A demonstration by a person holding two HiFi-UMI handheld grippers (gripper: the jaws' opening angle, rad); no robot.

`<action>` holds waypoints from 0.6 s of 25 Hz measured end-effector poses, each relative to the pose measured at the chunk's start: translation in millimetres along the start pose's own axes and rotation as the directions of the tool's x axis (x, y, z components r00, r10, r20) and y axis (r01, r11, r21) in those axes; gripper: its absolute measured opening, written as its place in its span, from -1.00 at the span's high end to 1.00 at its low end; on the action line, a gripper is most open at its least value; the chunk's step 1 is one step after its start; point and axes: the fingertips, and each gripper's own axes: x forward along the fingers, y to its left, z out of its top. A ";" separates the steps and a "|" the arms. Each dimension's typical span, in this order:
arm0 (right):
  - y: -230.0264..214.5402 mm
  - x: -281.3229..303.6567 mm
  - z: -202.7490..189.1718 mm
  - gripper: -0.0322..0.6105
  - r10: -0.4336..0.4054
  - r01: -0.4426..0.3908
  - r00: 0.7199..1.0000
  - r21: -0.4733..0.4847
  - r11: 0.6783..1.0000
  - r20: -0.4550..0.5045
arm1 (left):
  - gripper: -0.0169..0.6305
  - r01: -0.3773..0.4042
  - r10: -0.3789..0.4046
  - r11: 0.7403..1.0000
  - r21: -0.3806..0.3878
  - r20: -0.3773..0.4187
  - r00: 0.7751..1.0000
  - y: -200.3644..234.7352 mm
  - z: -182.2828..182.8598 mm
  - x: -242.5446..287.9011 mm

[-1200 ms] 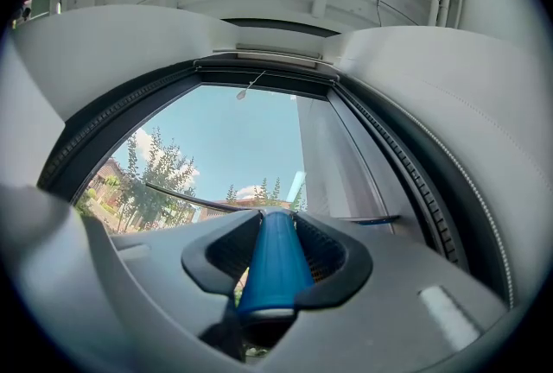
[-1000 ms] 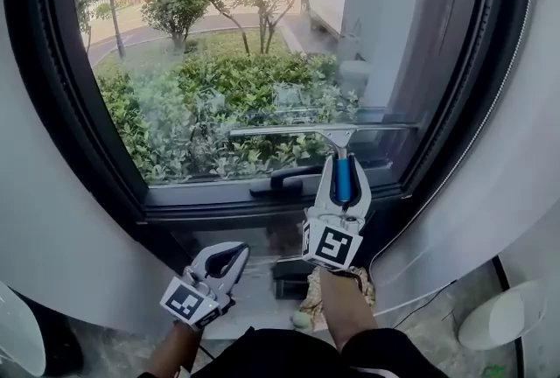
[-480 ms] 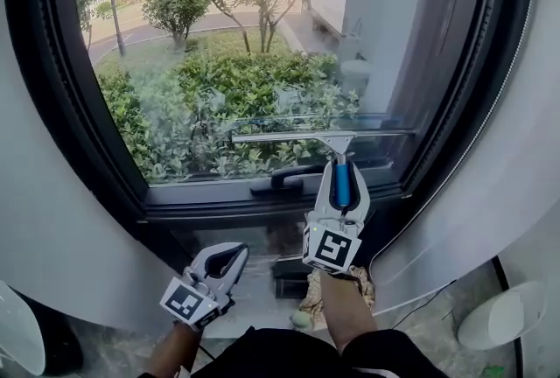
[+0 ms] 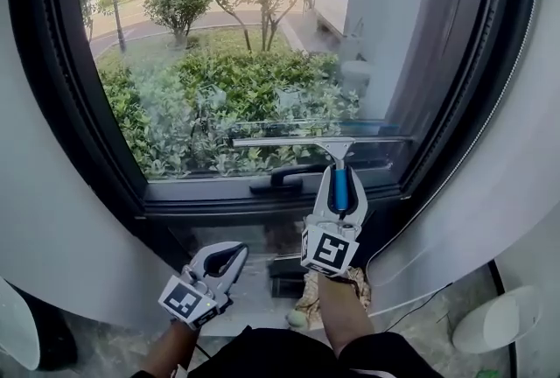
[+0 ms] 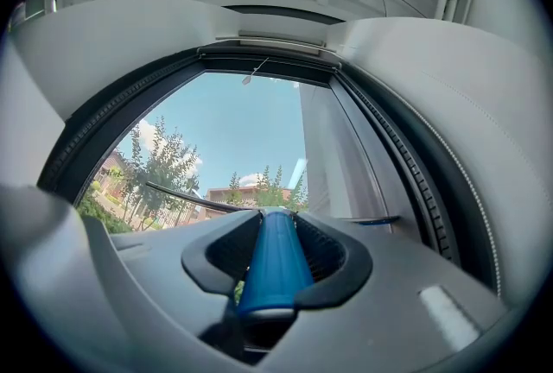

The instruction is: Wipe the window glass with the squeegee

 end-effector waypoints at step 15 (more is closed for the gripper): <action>1.8 -10.9 -17.5 0.48 0.015 -0.015 0.998 -0.003 1.000 -0.063 | 0.95 -0.003 0.003 1.000 -0.016 0.001 1.000 -7.9 -2.2 0.0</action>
